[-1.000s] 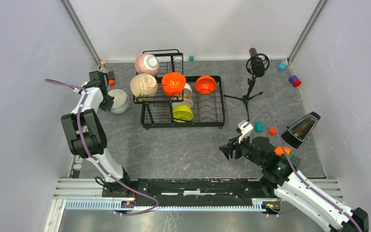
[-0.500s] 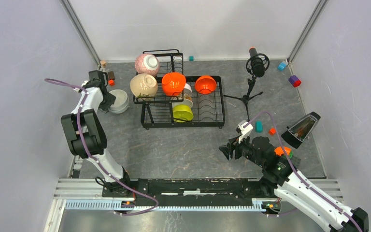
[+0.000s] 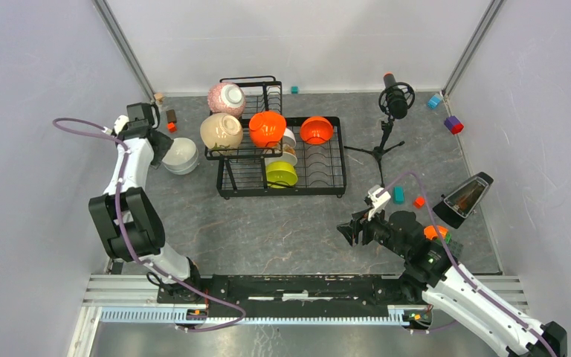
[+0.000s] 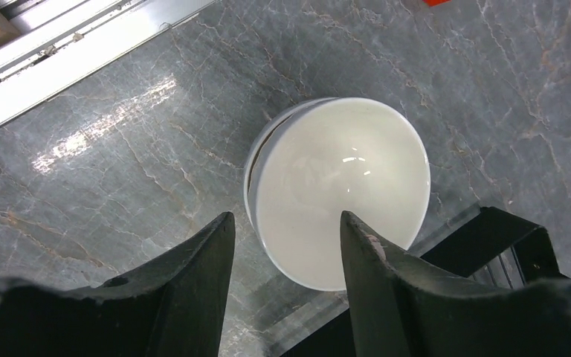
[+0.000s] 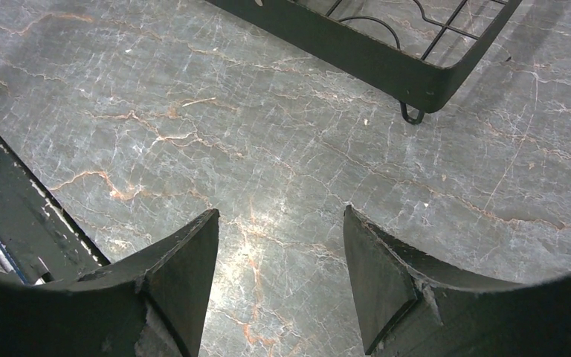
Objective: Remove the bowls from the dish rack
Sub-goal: Place the bowl with the bowl, then adjust the bowl in the bowl.
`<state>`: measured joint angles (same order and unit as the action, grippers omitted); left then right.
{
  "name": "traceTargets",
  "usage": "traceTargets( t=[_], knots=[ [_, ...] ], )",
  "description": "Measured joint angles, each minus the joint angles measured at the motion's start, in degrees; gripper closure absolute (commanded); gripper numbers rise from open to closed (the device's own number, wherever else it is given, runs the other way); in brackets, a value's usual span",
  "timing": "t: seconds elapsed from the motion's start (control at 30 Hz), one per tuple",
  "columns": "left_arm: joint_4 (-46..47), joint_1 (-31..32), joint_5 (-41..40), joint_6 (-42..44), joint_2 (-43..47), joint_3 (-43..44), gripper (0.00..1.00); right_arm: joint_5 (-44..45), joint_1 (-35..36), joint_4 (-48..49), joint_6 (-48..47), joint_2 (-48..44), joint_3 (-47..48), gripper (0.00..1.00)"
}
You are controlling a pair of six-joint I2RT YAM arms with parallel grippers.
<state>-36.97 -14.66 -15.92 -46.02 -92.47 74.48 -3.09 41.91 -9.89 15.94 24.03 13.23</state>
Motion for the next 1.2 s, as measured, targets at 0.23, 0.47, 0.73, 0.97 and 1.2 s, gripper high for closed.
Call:
traceTargets(
  t=[0.23, 0.47, 0.73, 0.97, 1.2],
  knots=[
    [1.1, 0.0, 2.1, 0.0, 2.1, -3.7, 0.44, -0.9, 0.0, 0.4, -0.2, -0.4, 0.0, 0.32],
    [1.4, 0.0, 3.6, 0.0, 2.1, -7.5, 0.48, -1.1, 0.0, 0.4, -0.4, -1.3, 0.0, 0.32],
    [3.8, 0.0, 4.2, -0.1, 2.2, -8.2, 0.65, -1.4, 0.0, 0.4, -0.4, -1.5, 0.0, 0.32],
    [5.8, 0.0, 4.5, -0.2, 2.3, -9.3, 0.82, -1.4, 0.0, 0.4, -0.4, -1.5, 0.0, 0.32],
    [9.3, -0.4, 4.8, -0.3, 2.7, -11.7, 0.98, -1.4, 0.0, 0.4, -0.4, -1.5, -0.1, 0.32]
  ],
)
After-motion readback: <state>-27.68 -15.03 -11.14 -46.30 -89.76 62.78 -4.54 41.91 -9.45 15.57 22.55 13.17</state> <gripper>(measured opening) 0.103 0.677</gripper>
